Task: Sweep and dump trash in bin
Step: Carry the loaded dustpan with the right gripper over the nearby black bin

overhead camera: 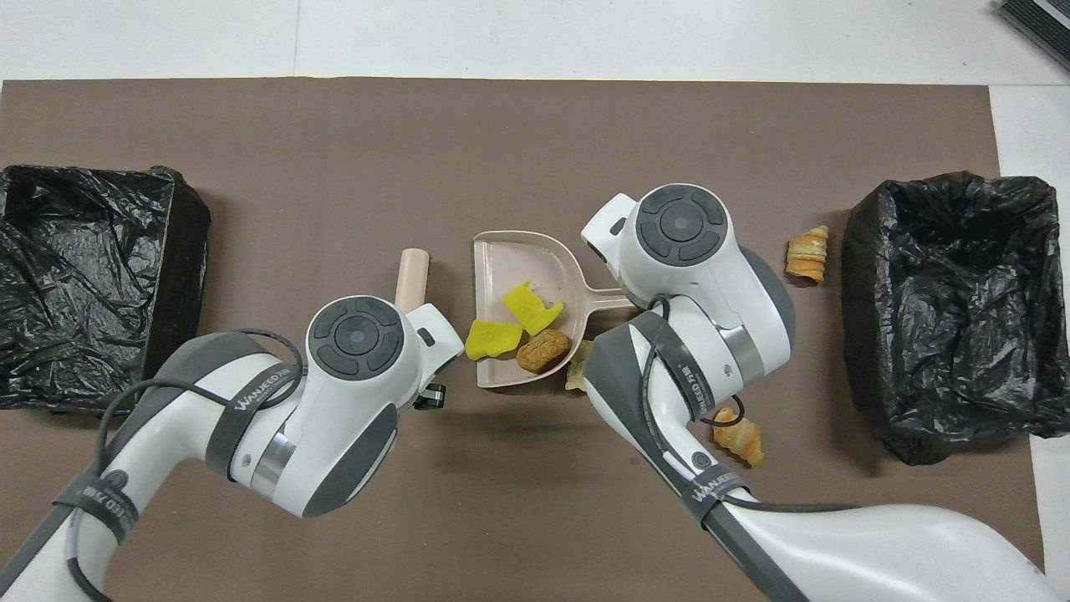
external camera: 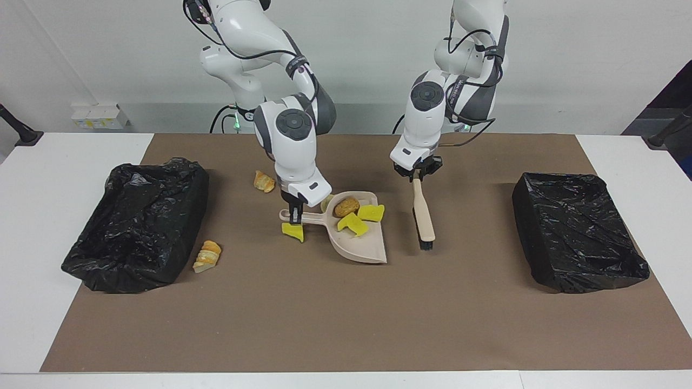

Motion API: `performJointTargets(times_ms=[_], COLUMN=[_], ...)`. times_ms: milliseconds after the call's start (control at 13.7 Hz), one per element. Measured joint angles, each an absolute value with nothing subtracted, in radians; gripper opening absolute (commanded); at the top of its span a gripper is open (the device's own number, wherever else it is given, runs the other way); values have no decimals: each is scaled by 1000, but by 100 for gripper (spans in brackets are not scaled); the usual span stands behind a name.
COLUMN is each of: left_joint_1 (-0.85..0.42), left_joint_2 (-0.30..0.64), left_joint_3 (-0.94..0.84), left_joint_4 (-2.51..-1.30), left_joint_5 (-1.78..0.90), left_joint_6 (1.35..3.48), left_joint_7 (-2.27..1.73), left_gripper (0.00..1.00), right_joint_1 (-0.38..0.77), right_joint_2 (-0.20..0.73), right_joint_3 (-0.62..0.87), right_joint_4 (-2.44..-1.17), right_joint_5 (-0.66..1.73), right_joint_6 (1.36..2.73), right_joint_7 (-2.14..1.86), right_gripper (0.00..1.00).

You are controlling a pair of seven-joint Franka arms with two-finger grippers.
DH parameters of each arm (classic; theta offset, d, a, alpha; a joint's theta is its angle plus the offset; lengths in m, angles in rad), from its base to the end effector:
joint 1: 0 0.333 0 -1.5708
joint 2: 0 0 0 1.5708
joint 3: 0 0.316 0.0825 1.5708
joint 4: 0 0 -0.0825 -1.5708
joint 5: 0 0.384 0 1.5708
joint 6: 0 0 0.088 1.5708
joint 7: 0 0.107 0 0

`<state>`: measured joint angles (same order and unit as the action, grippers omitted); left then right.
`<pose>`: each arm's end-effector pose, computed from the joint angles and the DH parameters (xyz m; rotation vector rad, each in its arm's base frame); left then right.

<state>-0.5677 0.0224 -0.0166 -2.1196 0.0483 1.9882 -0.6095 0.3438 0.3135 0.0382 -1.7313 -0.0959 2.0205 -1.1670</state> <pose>0.4419 -0.2886 0.3897 -3.0163 -0.0033 0.1564 0.5973 0.2319 0.3975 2.1578 2.1997 -0.0777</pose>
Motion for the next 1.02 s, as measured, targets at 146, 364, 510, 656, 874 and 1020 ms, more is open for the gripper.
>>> performJointTargets(times_ms=[146, 364, 510, 656, 874, 1020], left_joint_1=[-586, -656, -715, -779, -903, -964], left_joint_2=[20, -11, -60, -117, -168, -168], left_joint_3=[-27, -33, -35, -36, -38, -39], left_joint_4=[-2122, -2178, -2271, -2349, -2409, -2427], left_joint_5=[46, 17, 13, 10, -4, -49], left_joint_6=[1994, 2058, 2121, 2145, 2166, 2200], left_joint_7=[-701, -794, -833, -889, -1010, -1042], left_gripper=[0, 0, 0, 0, 0, 0], right_joint_1=[304, 227, 169, 118, 58, 4], right_joint_2=[300, 273, 266, 265, 262, 258], right_joint_3=[38, 37, 37, 36, 30, 30], right_joint_4=[-1705, -1654, -1614, -1588, -1551, -1538], right_joint_5=[-45, 20, 32, 34, 34, 34], right_joint_6=[1992, 1902, 1845, 1817, 1773, 1767], right_joint_7=[-1226, -1291, -1317, -1336, -1342, -1373], right_gripper=[0, 0, 0, 0, 0, 0])
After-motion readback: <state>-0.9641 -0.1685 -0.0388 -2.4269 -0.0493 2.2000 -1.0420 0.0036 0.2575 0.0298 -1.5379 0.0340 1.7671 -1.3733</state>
